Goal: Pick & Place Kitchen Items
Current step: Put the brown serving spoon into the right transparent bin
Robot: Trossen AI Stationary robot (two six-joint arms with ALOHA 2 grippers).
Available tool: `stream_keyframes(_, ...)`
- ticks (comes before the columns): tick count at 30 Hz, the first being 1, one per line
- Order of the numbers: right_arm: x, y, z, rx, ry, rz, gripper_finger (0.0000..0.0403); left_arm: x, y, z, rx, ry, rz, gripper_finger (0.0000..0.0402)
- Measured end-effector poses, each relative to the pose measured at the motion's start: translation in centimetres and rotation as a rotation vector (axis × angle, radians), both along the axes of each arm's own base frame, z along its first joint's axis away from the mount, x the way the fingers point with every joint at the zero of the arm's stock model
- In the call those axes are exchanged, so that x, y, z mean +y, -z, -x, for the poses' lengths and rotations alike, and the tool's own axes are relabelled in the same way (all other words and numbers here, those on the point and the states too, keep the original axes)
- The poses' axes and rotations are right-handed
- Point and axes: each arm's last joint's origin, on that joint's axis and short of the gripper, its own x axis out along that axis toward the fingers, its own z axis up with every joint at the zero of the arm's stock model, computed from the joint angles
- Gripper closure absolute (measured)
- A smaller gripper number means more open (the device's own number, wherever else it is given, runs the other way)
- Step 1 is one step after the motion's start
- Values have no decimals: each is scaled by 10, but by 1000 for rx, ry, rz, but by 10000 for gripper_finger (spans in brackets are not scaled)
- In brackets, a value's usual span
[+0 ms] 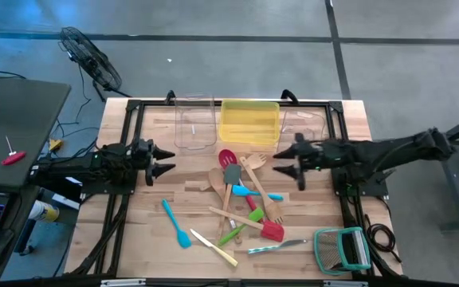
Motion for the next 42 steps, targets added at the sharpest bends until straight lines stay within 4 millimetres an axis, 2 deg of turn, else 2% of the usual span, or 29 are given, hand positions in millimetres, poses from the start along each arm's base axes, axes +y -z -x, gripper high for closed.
stream_keyframes(4,9,-5,-37,270,70,-14,190,0,0,0,1,0,-5,156)
stream_keyframes(9,18,-5,-83,458,145,-104,197,0,0,0,3,-6,-22,156)
stream_keyframes(12,21,1,-104,536,158,-114,199,0,0,0,4,-6,-23,156)
stream_keyframes(15,24,17,-118,625,159,-112,199,0,0,0,5,-6,-22,156)
stream_keyframes(20,18,47,-129,750,303,-207,200,0,0,0,5,-7,-22,156)
stream_keyframes(24,11,66,-133,833,358,-206,200,0,0,0,5,-7,-22,156)
stream_keyframes(42,5,113,-149,957,409,-265,200,0,0,0,5,10,-24,156)
